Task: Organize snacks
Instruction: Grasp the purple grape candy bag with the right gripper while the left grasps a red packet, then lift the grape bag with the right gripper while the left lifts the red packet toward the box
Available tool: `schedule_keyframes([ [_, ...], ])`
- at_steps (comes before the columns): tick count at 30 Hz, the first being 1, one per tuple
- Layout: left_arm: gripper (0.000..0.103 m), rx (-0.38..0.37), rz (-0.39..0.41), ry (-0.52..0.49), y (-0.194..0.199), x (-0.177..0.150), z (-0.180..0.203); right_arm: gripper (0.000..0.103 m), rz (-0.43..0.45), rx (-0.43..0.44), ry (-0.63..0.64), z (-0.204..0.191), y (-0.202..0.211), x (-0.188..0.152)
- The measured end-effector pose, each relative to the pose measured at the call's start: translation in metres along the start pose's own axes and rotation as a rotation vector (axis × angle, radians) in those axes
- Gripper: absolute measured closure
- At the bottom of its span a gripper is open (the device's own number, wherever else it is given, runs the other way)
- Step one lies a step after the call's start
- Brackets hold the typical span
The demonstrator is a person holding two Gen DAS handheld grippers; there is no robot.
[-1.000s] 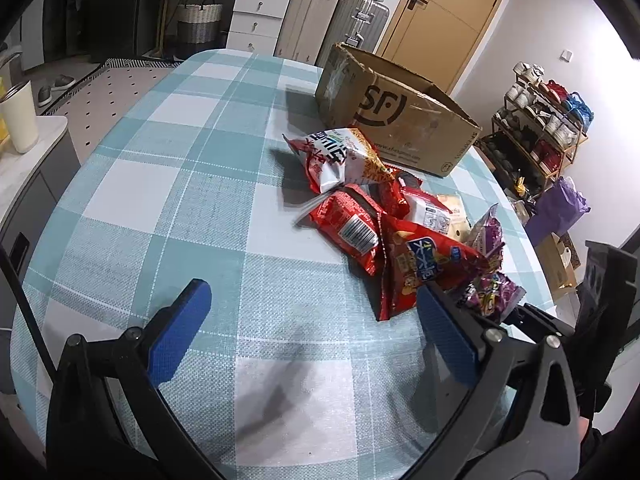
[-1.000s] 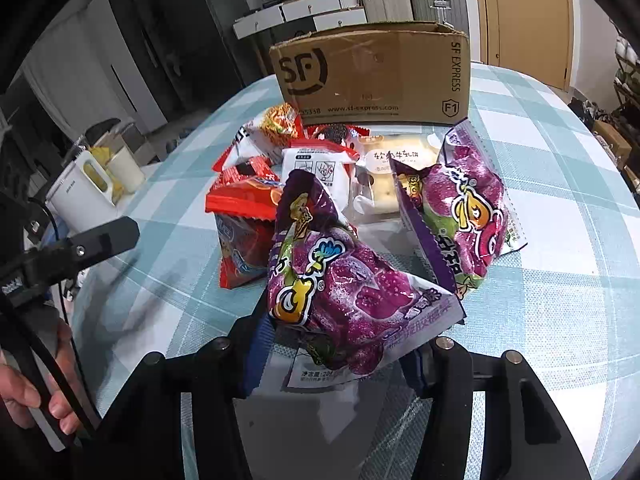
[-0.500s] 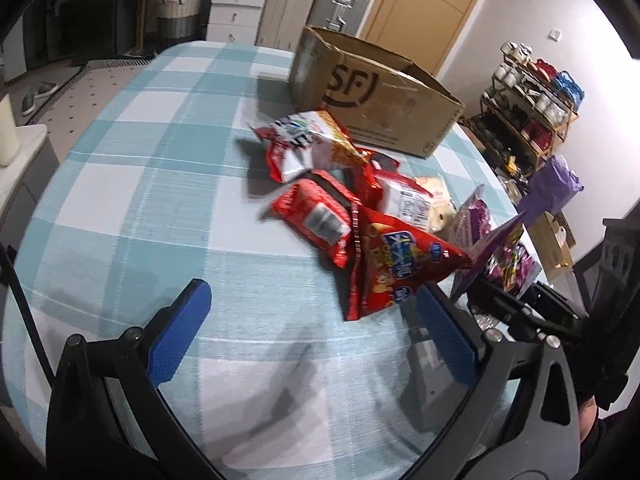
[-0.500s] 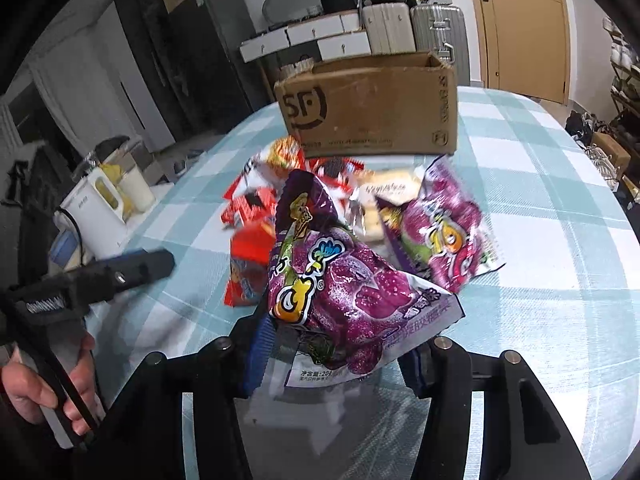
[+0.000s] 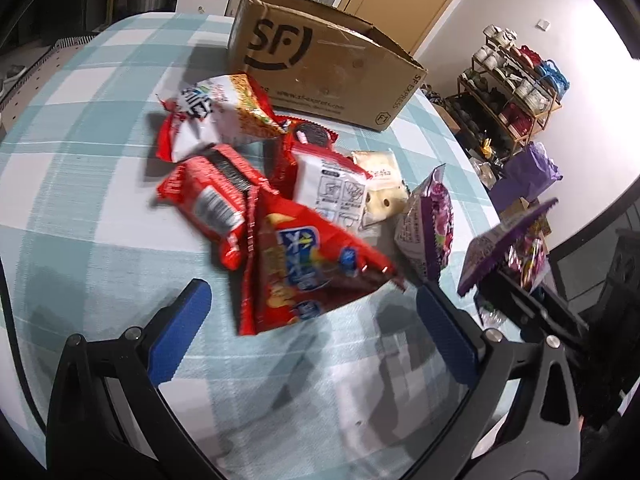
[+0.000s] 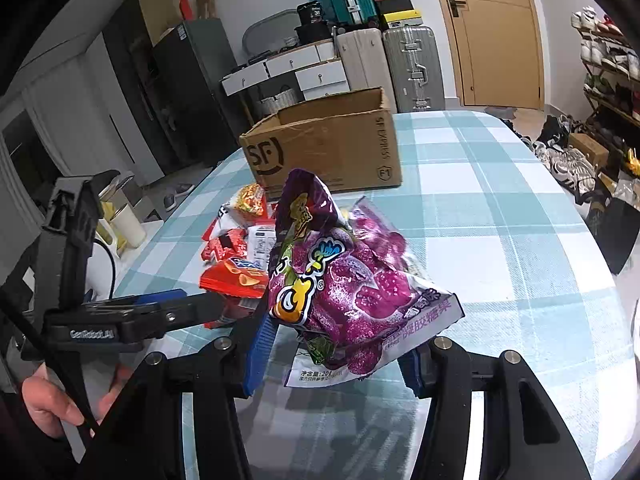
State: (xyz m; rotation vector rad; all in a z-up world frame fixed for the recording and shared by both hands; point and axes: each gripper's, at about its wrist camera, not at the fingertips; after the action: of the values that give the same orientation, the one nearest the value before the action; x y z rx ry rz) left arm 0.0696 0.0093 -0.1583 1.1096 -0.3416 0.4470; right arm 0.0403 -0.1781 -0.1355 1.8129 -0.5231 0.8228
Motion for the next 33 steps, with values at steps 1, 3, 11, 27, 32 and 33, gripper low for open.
schedule_keyframes([
  [1,0.001,0.001,0.003,0.007,-0.002,0.002,0.002,0.049,0.000,-0.001,-0.002,0.002,0.000,0.000],
  [3,0.001,0.002,0.003,0.016,-0.006,0.004,0.004,0.049,0.002,-0.003,-0.008,0.007,0.001,-0.001],
  [11,0.010,0.037,0.008,0.082,-0.023,0.011,-0.003,0.049,0.003,-0.003,-0.031,0.017,0.005,-0.006],
  [27,0.051,-0.032,0.023,0.086,-0.012,-0.003,-0.012,0.049,0.003,0.001,-0.055,0.021,-0.001,-0.007],
  [32,0.052,-0.057,0.030,0.104,-0.003,-0.008,-0.020,0.049,0.009,0.004,-0.045,0.017,0.000,-0.006],
  [33,0.052,-0.062,0.032,0.105,-0.001,-0.008,-0.020,0.049,0.009,0.004,-0.044,0.016,0.000,-0.006],
])
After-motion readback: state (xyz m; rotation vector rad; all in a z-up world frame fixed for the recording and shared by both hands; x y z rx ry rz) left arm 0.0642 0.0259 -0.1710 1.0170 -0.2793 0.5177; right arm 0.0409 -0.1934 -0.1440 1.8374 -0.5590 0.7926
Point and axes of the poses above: each gripper's, at about its wrist camera, not at the fingertips, and y roughly against the way its jaws point, z to its right, x to its top, and after that the axes turned 2 degrees about y, right-handed
